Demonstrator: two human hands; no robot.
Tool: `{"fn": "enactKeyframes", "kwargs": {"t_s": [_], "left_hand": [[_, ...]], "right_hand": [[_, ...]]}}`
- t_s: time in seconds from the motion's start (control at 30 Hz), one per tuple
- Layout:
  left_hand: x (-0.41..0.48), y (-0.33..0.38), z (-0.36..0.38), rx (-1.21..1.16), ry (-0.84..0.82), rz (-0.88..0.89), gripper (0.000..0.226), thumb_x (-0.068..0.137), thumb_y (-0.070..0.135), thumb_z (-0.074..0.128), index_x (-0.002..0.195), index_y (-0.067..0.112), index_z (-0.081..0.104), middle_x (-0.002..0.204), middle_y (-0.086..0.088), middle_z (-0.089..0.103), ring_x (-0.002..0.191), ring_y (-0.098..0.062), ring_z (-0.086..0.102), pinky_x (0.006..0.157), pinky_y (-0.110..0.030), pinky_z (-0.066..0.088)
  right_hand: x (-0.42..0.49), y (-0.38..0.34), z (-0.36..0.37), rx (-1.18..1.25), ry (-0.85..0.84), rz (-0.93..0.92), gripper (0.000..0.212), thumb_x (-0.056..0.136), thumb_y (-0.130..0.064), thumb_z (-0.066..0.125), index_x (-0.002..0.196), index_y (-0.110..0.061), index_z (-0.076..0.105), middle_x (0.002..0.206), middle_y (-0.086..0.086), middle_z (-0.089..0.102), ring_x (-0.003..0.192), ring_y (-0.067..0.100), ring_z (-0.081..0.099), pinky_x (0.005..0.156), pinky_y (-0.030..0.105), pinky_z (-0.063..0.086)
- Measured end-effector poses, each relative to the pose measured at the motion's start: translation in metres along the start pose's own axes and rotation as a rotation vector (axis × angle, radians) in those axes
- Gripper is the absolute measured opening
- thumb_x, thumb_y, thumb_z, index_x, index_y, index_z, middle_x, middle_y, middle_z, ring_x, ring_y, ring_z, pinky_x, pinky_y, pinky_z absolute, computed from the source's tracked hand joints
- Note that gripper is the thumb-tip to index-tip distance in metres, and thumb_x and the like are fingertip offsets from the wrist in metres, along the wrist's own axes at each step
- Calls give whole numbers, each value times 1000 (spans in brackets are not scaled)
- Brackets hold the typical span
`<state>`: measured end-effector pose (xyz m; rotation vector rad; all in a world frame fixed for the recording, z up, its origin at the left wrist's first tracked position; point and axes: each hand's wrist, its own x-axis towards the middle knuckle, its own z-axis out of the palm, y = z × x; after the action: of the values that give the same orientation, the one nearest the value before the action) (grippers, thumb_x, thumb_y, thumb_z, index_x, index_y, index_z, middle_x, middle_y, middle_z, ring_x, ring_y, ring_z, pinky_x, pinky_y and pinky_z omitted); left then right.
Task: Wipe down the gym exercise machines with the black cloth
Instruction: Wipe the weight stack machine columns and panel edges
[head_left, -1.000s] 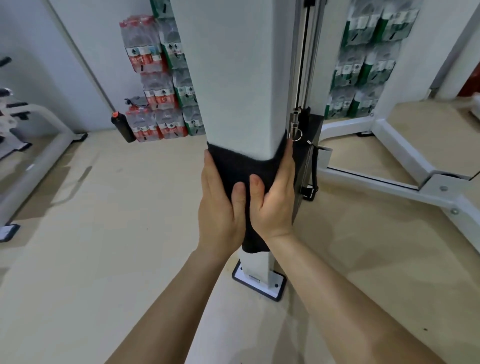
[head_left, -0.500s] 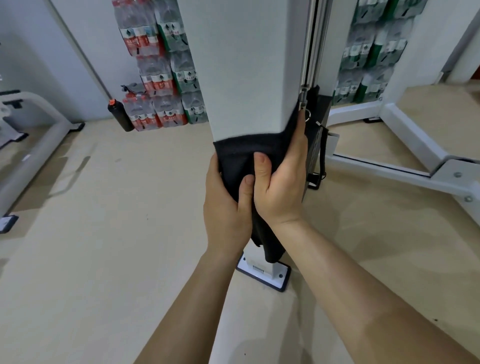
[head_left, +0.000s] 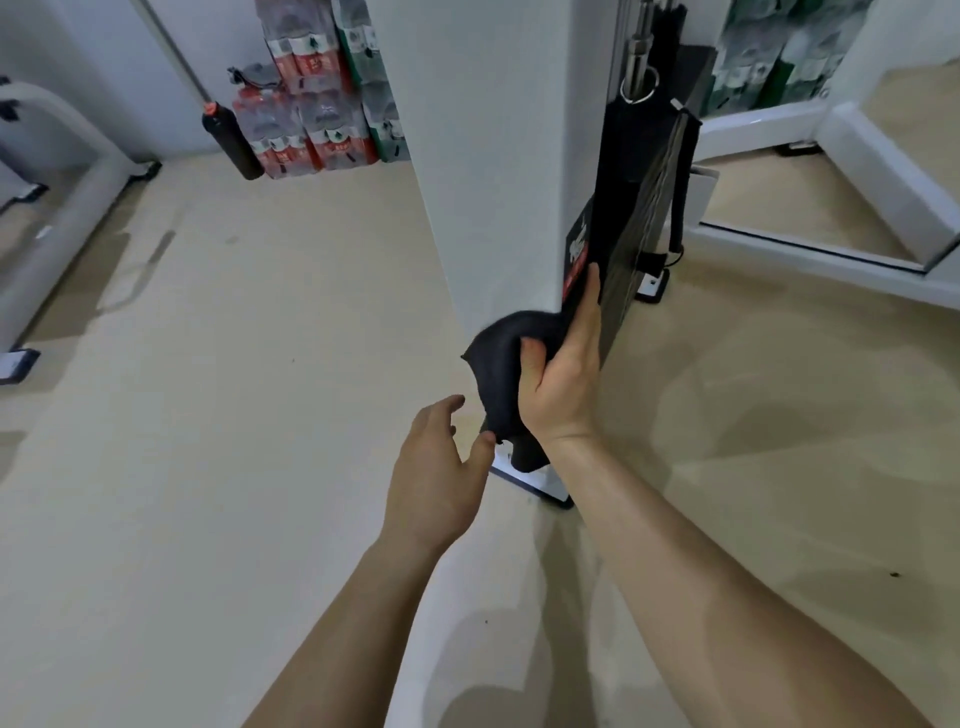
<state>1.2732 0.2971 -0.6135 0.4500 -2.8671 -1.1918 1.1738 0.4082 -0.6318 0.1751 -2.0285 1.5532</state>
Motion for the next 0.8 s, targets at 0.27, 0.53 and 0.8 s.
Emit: {"fn": "enactKeyframes", "kwargs": {"t_s": [0.27,0.53,0.8], "left_hand": [[10,-12,4,75,-64,-16,42,98,36,57,138,23,52,138,9,55,113,-11,61,97,-35,50],[18,-12,20,50,-143,-42,41,95,41,58,132,24,57,130,11,59,106,-8,63,94,-32,50],[22,-19,41,82,-245,-77,31,94,41,57,121,27,60,120,12,61,107,-9,61,82,-20,44]], "right_hand": [[13,-20,7,47,126,-51,68,95,-28,49,141,19,30,133,2,36,128,0,33,110,8,22],[-36,47,18,34,101,108,68,88,-22,52,139,19,34,132,-2,36,125,-7,31,108,5,22],[-72,85,21,89,-11,284,73,82,-28,46,144,9,33,129,-6,42,120,1,38,104,5,26]]}}
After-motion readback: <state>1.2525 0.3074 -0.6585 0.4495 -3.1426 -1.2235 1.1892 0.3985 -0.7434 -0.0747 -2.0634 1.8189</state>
